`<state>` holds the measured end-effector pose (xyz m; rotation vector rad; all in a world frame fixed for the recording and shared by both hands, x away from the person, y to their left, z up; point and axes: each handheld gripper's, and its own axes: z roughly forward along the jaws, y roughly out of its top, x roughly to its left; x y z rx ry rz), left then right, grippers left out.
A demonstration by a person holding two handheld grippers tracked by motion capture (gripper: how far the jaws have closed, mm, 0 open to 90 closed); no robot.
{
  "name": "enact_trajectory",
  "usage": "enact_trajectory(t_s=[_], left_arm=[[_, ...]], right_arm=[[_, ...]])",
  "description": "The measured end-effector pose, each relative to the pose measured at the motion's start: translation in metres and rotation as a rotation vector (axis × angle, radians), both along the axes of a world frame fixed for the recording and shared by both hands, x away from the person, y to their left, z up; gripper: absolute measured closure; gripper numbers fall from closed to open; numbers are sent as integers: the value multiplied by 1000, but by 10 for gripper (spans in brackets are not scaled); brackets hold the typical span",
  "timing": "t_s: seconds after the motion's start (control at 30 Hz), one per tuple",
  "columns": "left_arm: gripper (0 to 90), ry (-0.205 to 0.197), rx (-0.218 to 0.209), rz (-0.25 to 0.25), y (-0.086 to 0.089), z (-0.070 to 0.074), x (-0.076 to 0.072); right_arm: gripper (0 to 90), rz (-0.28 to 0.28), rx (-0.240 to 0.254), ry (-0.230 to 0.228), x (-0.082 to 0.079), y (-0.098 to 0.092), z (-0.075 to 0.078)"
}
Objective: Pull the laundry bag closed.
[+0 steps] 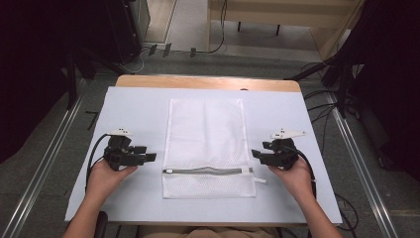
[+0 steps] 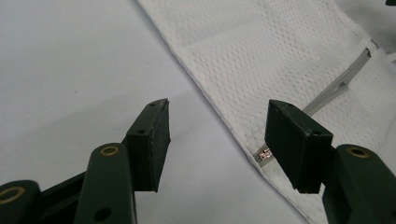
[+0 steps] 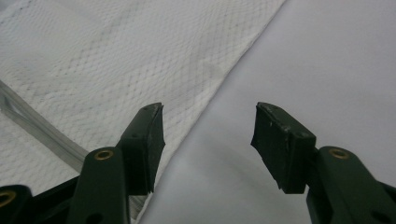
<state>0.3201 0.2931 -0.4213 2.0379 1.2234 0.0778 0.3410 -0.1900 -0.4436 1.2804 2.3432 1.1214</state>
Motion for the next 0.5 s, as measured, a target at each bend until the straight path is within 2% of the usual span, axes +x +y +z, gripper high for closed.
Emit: enact_trajectory(t_s=[0.5], left_arm=[[409,4,-9,6,6,1,-1]], right_arm=[[477,51,-7,1,-11,16,6]])
